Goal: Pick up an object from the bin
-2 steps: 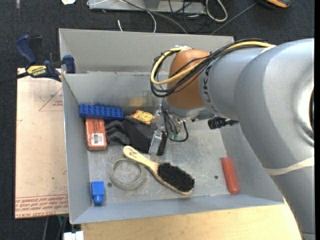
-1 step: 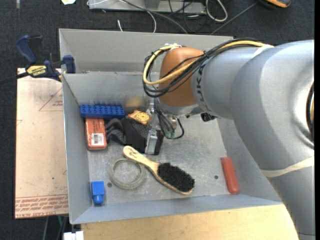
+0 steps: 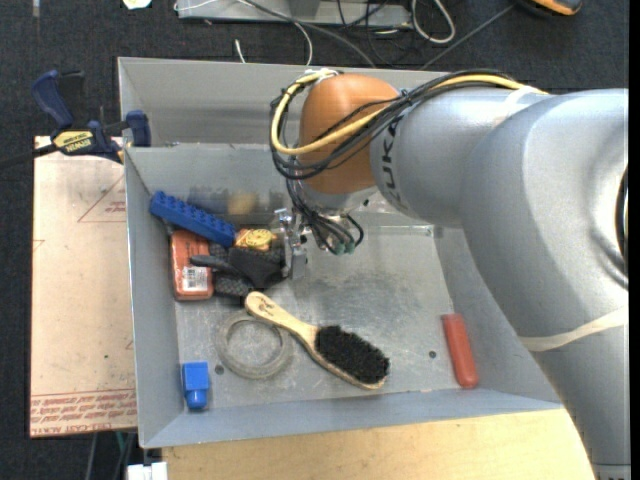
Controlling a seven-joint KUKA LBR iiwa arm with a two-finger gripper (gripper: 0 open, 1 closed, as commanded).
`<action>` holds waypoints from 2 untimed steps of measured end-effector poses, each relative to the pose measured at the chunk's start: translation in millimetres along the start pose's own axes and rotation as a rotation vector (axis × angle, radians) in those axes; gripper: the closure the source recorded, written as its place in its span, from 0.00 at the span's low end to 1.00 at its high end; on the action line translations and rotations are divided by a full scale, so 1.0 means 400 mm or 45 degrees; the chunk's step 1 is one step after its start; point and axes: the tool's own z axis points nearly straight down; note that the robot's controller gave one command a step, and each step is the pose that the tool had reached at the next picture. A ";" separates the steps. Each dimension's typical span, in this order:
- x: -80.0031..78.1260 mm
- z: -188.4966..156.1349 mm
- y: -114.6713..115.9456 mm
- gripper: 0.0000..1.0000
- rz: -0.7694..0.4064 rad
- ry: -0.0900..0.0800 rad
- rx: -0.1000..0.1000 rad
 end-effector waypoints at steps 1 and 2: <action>0.000 0.000 0.000 1.00 0.000 0.000 0.000; -0.008 0.000 0.032 1.00 -0.061 -0.005 0.005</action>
Offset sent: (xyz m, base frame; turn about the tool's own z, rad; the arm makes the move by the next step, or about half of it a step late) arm -0.0025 0.0252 -0.0038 -0.0820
